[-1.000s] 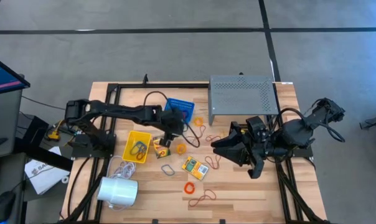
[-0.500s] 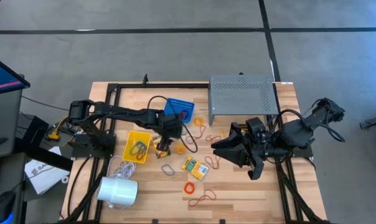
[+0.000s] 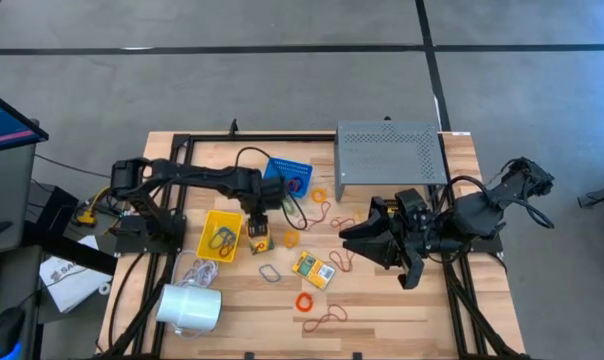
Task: Pick & Place Office Desk Supplies
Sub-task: Stack the yellow crayon box on top of the yellow crayon box
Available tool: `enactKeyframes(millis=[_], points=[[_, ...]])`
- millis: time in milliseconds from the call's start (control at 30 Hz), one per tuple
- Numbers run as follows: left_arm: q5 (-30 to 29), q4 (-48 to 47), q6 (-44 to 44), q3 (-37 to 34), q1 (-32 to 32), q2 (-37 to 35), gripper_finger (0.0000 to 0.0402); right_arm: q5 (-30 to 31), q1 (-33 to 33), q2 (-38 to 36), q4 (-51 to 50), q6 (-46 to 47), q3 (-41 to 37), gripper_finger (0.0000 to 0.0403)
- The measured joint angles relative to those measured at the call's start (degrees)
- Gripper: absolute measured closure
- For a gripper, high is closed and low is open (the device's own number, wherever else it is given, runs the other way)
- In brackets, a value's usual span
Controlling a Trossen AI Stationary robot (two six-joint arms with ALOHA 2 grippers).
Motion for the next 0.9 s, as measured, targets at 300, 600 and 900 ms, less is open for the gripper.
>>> enactKeyframes(millis=[300, 600, 900], points=[[2.51, -2.72, -1.55, -0.42, 3.82, 0.0, 0.0218, -0.01, 0.07, 0.0, 0.02, 0.0, 0.0, 0.0291], [2.47, -3.23, -1.53, -0.44, 4.8, 0.0, 0.0221, 0.0, 0.7, 0.0, 0.04, -0.77, 0.0, 0.0291], [3.22, -3.53, -1.51, -0.46, 4.81, 3.46, 0.0249, 0.99, 1.57, 0.0, 0.07, -0.92, 0.0, 0.0291]])
